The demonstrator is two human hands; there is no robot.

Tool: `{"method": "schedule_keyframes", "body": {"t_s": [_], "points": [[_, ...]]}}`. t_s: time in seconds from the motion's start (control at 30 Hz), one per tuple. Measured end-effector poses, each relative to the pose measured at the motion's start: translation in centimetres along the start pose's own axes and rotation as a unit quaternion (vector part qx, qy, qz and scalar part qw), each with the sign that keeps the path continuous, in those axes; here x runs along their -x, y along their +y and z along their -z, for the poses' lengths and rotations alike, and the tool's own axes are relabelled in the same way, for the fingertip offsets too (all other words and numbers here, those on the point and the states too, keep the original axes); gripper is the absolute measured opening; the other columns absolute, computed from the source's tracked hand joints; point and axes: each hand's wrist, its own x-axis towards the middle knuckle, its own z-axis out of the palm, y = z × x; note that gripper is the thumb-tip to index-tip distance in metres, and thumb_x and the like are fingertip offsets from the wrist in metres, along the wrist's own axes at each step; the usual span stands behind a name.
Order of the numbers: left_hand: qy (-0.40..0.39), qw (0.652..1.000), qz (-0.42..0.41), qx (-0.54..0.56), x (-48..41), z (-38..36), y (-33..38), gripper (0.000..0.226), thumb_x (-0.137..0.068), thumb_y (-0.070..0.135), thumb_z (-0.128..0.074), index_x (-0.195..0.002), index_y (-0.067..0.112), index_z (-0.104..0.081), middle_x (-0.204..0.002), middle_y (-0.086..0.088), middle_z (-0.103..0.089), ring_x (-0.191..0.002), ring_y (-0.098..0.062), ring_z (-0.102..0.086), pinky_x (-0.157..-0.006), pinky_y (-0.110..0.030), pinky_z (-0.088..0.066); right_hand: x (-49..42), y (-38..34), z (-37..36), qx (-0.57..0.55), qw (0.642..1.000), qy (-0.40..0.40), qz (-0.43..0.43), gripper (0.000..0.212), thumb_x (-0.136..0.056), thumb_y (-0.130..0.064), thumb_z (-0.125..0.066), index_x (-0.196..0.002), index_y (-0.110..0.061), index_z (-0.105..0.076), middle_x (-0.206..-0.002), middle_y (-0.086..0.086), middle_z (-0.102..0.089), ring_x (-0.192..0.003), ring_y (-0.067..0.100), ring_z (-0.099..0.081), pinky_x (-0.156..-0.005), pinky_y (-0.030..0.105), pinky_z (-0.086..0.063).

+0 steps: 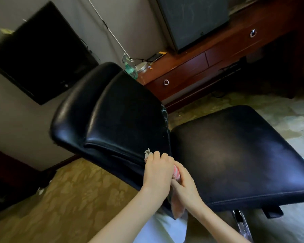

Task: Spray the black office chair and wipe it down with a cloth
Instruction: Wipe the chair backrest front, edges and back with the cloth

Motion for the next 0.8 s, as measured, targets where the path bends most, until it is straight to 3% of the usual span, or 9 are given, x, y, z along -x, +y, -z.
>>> {"method": "schedule_keyframes", "body": {"t_s": [0.13,0.23,0.33,0.4,0.5,0.63,0.8], "points": [[0.041,0.999,-0.012,0.019,0.4,-0.5,-1.5,0.031,-0.091,0.016,-0.054,-0.120,0.014,-0.043,-0.118,-0.006,-0.049,-0.112,-0.027,-0.043,-0.100,-0.038,-0.035,-0.1,-1.0,-0.9,0.024,1.000,-0.003,0.013,0.058,-0.091,-0.007,-0.056,-0.119,-0.055,-0.039,-0.119,-0.022,-0.052,-0.111,-0.001,-0.048,-0.096,0.020,-0.041],[0.070,0.996,-0.029,0.047,0.4,-1.3,-2.4,0.028,-0.090,0.016,-0.051,-0.118,0.019,-0.045,-0.115,-0.001,-0.049,-0.109,-0.023,-0.044,-0.099,-0.036,-0.035,-0.4,-0.7,-1.7,0.041,0.999,-0.004,0.006,0.058,-0.091,-0.012,-0.053,-0.125,-0.053,-0.032,-0.122,-0.013,-0.048,-0.115,0.002,-0.046,-0.102,0.027,-0.039],[0.095,0.989,-0.044,0.105,0.1,-2.0,-3.2,0.035,-0.065,0.016,-0.078,-0.095,0.019,-0.060,-0.089,0.001,-0.058,-0.084,-0.022,-0.053,-0.080,-0.036,-0.048,-0.9,-0.1,-2.5,0.046,0.999,-0.009,0.000,0.051,-0.087,-0.026,-0.047,-0.134,-0.042,-0.035,-0.125,-0.012,-0.045,-0.116,0.004,-0.044,-0.104,0.033,-0.039],[0.114,0.985,-0.039,0.123,-0.4,-3.0,-3.7,0.037,-0.052,0.013,-0.084,-0.082,0.019,-0.063,-0.076,0.002,-0.058,-0.072,-0.021,-0.054,-0.069,-0.036,-0.052,-1.4,0.2,-3.1,0.053,0.999,-0.009,0.000,0.054,-0.085,-0.029,-0.045,-0.136,-0.040,-0.033,-0.127,-0.011,-0.043,-0.116,0.006,-0.043,-0.104,0.035,-0.038],[0.136,0.981,-0.039,0.133,-0.8,-3.8,-4.4,0.035,-0.058,0.013,-0.083,-0.087,0.019,-0.065,-0.079,0.002,-0.060,-0.075,-0.021,-0.056,-0.072,-0.037,-0.053,-2.1,0.5,-4.0,0.059,0.998,0.001,0.008,0.054,-0.087,-0.027,-0.044,-0.138,-0.040,-0.031,-0.129,-0.012,-0.040,-0.116,0.007,-0.041,-0.104,0.032,-0.037],[0.137,0.982,-0.041,0.125,-1.4,-4.4,-5.0,0.048,-0.047,0.010,-0.088,-0.091,0.015,-0.069,-0.085,-0.001,-0.066,-0.079,-0.023,-0.063,-0.072,-0.040,-0.056,-2.9,1.1,-5.0,0.055,0.998,0.019,0.032,0.053,-0.091,-0.023,-0.048,-0.135,-0.045,-0.028,-0.130,-0.017,-0.037,-0.118,0.004,-0.038,-0.104,0.029,-0.036],[0.107,0.991,-0.051,0.067,-2.9,-6.4,-4.9,0.054,-0.044,0.006,-0.089,-0.095,0.010,-0.069,-0.091,-0.007,-0.066,-0.083,-0.031,-0.064,-0.071,-0.046,-0.056,-4.4,3.2,-5.5,0.017,0.999,0.026,0.040,0.054,-0.086,-0.031,-0.043,-0.126,-0.062,-0.023,-0.128,-0.020,-0.037,-0.118,0.003,-0.037,-0.103,0.022,-0.032]]}}
